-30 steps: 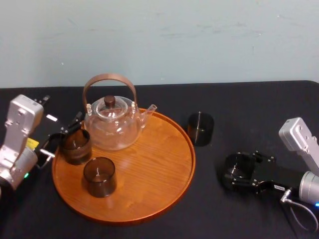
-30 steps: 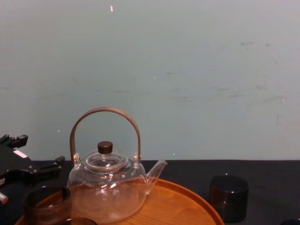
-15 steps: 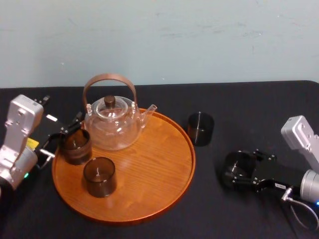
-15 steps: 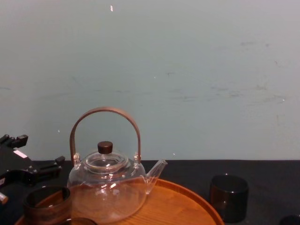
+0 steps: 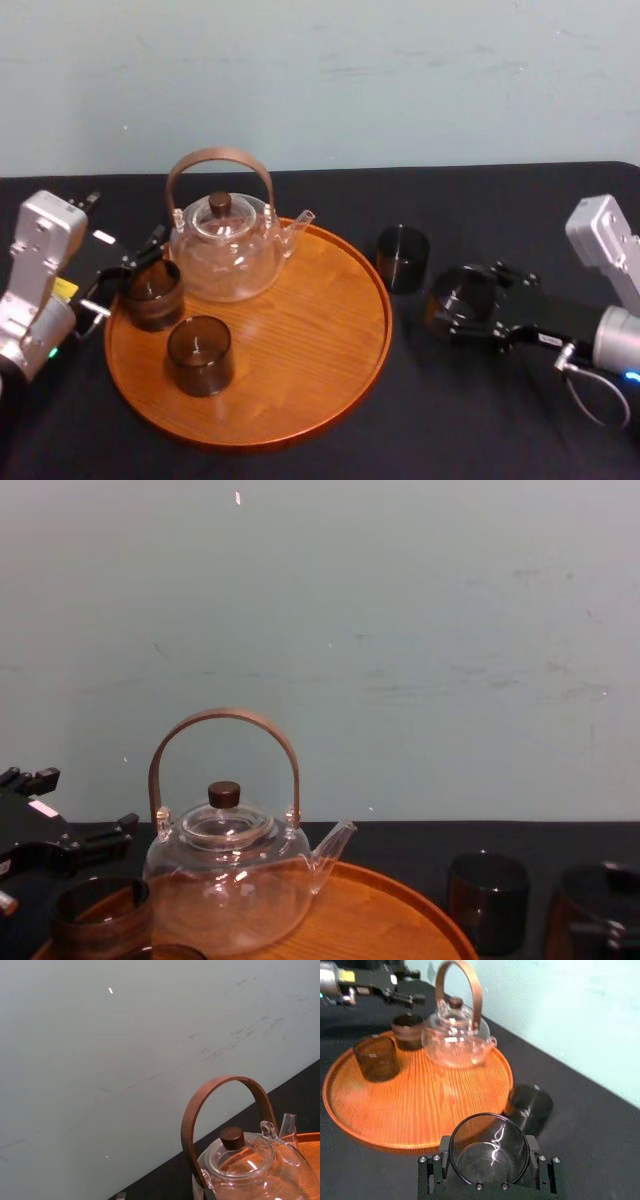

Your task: Pick up the glass from the table and place it on the tray.

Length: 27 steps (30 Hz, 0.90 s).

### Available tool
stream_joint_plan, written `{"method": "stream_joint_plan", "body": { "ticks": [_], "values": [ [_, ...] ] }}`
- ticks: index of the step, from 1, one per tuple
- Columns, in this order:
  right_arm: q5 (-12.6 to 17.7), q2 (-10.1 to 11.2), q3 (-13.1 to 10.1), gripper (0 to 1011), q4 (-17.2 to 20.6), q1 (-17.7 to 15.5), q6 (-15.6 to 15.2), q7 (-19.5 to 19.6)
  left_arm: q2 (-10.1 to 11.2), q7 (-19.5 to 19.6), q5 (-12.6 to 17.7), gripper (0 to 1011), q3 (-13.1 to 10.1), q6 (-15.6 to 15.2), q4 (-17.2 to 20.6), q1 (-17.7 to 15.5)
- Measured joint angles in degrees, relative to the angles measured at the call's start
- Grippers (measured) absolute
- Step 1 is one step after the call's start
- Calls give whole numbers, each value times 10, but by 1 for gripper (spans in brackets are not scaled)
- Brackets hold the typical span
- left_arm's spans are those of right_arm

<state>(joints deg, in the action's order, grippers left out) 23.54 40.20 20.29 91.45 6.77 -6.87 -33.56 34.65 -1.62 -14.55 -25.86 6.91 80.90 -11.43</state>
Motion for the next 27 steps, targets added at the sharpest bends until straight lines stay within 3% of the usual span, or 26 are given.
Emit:
{"method": "stream_joint_plan", "body": {
  "ticks": [6,16,27],
  "values": [
    [1,-18,19,908,-7,30,11,-11,0,0,0,1002,0,0,0,0],
    [-2,-62,72,908,-37,92,17,-37,0,0,0,1001,0,0,0,0],
    [2,-97,121,908,-66,130,19,-59,0,0,0,1001,0,0,0,0]
  ]
}}
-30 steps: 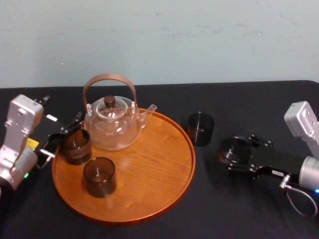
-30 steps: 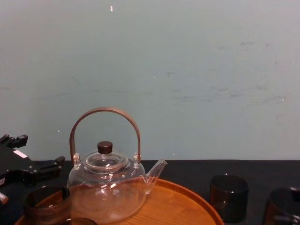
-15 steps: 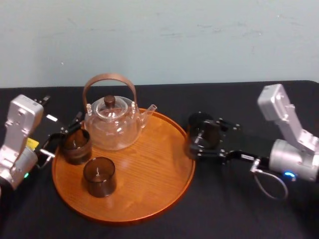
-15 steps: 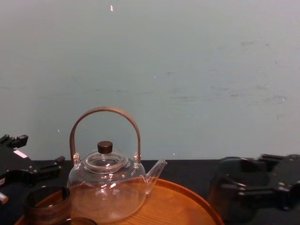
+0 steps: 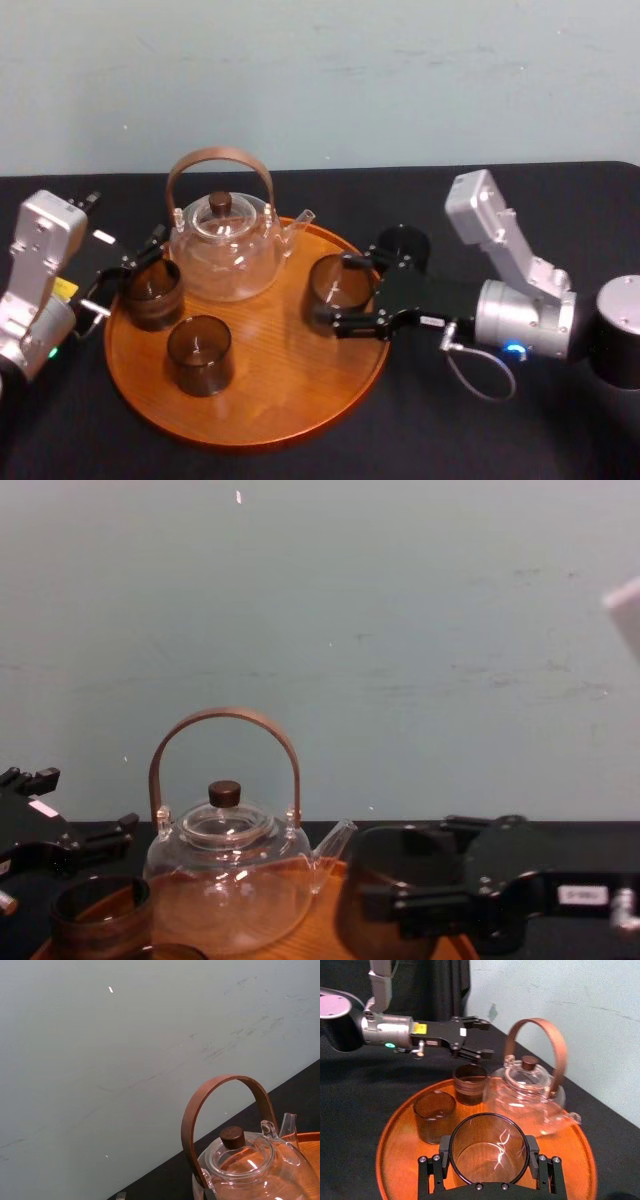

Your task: Pick up the glass from the table and place it on the tray.

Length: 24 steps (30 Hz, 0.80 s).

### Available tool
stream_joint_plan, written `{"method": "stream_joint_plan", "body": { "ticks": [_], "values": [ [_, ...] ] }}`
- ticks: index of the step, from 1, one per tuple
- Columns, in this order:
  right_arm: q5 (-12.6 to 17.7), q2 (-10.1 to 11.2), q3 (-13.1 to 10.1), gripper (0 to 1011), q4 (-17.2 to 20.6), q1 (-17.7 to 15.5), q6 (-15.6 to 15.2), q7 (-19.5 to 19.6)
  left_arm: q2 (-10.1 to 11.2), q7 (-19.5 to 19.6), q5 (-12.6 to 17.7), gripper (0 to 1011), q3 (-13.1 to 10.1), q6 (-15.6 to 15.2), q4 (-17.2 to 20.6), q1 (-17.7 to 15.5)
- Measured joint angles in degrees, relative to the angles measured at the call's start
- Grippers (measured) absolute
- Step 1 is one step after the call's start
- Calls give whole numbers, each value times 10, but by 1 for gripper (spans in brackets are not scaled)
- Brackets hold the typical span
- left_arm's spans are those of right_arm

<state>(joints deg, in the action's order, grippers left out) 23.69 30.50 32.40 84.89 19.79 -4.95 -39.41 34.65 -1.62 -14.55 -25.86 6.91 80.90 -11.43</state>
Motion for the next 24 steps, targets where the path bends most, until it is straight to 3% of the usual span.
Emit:
{"method": "stream_joint_plan", "body": {
  "ticks": [12,24],
  "values": [
    [5,-23,45,908,-29,17,2,-17,0,0,0,1002,0,0,0,0],
    [11,-30,66,908,-54,19,1,-22,0,0,0,1001,0,0,0,0]
  ]
}}
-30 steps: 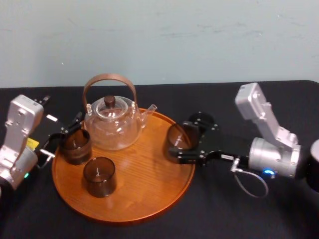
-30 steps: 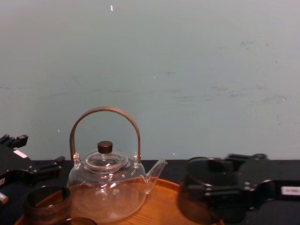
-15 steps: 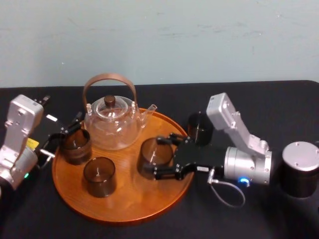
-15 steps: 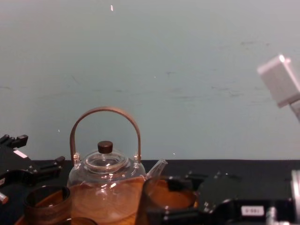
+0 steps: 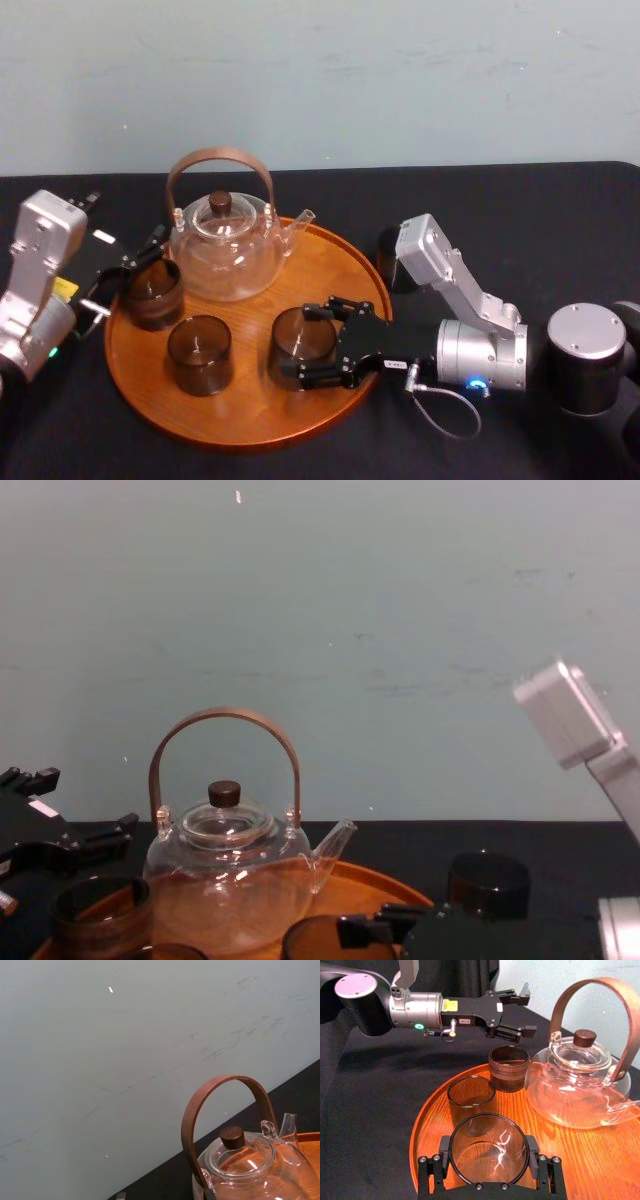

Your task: Pick up the glass from the table and place it on the tray.

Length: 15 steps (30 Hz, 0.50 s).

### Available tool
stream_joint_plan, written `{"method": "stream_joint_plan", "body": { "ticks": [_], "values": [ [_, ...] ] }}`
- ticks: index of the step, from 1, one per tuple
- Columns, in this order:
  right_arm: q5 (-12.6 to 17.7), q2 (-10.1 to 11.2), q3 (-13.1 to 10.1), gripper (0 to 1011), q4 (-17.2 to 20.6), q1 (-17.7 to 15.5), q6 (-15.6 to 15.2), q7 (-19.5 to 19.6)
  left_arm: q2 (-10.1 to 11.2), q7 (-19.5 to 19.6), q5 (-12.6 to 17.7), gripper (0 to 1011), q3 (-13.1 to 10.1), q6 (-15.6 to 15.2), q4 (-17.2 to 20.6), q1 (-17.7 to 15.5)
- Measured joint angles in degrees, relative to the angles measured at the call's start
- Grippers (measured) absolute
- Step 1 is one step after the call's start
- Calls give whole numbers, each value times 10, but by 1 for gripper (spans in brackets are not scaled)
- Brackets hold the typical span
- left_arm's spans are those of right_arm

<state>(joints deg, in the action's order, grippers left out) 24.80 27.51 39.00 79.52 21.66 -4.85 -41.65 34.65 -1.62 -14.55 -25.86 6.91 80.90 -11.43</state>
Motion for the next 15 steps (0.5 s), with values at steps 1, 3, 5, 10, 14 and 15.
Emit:
{"method": "stream_joint_plan", "body": {
  "ticks": [1,3,5,10,14,15],
  "values": [
    [0,0,1,908,-1,0,0,0,0,0,0,1001,0,0,0,0],
    [1,-1,2,908,-4,1,-1,0,0,0,0,1001,0,0,0,0],
    [2,-4,3,908,-8,2,-1,1,0,0,0,1001,0,0,0,0],
    [3,-7,6,908,-17,3,-2,2,0,0,0,1001,0,0,0,0],
    [3,-9,8,908,-22,3,-4,3,0,0,0,1001,0,0,0,0],
    [3,-9,8,908,-23,3,-4,3,0,0,0,1001,0,0,0,0]
  ]
}}
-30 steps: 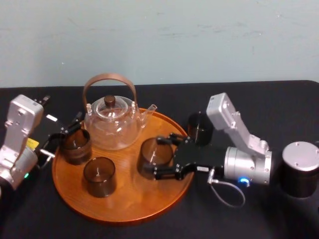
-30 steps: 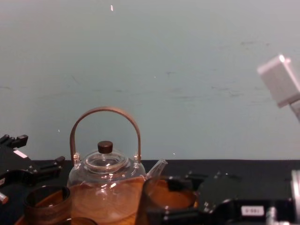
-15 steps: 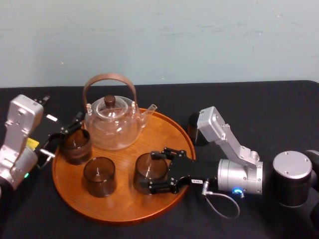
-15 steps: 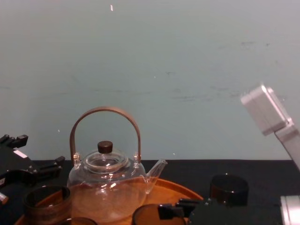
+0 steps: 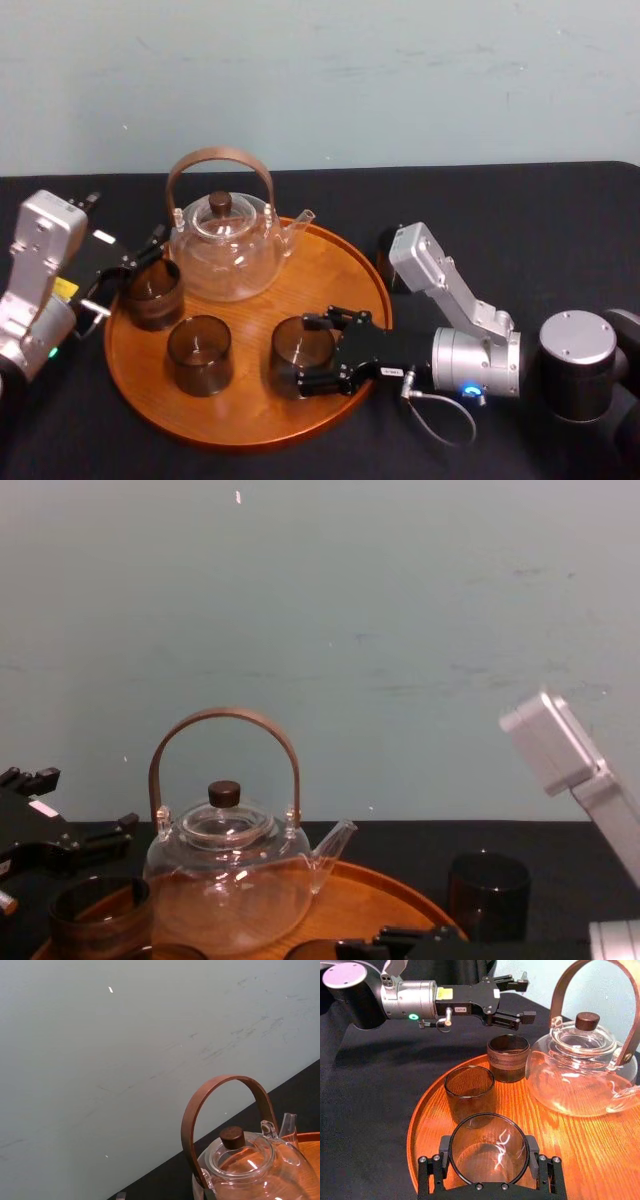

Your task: Pick up the glass from the table and place it on the tray.

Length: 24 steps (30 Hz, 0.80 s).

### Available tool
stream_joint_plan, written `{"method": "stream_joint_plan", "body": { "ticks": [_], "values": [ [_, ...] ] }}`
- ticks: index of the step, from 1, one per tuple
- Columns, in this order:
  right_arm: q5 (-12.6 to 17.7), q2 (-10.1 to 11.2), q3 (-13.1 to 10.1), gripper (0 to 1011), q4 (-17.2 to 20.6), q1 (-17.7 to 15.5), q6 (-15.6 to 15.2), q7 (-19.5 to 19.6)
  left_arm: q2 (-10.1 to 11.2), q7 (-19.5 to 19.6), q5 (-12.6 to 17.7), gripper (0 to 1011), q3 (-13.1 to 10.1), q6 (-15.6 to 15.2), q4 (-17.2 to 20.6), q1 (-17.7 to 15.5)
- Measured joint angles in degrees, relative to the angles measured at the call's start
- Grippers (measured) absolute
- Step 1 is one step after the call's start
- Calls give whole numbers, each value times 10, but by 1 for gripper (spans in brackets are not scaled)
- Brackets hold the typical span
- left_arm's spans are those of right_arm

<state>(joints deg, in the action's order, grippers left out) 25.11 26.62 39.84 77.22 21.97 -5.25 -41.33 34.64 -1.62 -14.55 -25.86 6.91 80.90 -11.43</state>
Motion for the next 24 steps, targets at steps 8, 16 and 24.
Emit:
{"method": "stream_joint_plan", "body": {
  "ticks": [8,16,24],
  "values": [
    [-1,-2,2,908,-7,1,-2,3,0,0,0,1001,0,0,0,0],
    [-6,-3,5,908,-11,1,-3,7,0,0,0,1001,0,0,0,0],
    [-9,-3,6,908,-11,0,-3,8,0,0,0,1002,0,0,0,0]
  ]
}}
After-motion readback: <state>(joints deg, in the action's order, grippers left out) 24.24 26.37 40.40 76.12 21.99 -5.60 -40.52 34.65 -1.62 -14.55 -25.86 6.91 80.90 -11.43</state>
